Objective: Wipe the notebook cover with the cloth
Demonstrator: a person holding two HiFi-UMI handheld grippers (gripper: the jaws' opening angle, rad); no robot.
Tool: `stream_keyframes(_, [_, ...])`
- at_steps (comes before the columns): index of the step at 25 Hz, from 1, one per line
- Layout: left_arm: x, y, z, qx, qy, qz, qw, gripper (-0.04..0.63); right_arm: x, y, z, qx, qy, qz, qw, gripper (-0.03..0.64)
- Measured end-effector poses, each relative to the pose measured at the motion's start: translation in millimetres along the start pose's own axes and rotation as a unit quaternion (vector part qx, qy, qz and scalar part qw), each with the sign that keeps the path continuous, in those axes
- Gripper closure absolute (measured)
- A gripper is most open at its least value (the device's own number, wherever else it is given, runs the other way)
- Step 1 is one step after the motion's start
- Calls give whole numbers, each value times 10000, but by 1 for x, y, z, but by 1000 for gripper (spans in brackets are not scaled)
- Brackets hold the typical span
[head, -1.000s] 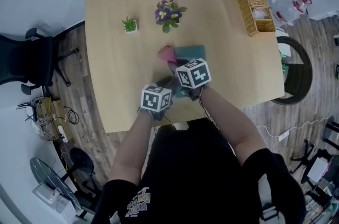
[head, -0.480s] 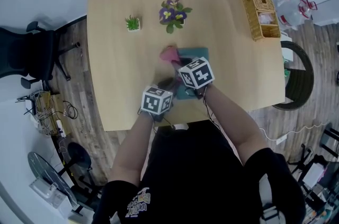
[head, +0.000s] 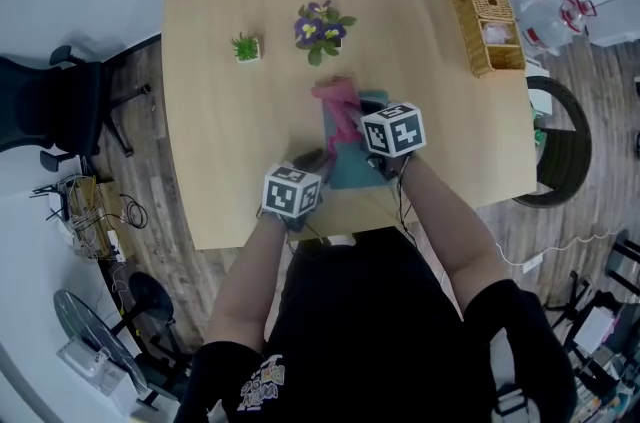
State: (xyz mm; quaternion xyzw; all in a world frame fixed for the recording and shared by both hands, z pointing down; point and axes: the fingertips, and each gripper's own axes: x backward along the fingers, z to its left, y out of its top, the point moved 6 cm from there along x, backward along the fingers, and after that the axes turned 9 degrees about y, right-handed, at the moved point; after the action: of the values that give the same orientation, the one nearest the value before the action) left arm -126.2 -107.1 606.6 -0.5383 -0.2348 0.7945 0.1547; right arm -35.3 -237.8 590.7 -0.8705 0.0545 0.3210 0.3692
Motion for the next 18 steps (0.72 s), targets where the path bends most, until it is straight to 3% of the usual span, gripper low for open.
stream_keyframes(8, [-1,0,0,-24,27,-10,10000,474,38,-9,-51,-666,-587,-298,9956,558])
stream_keyframes(18, [-1,0,1,-52,46,-34,10000,474,64,-24,-60,-902,-884,-533,9906,558])
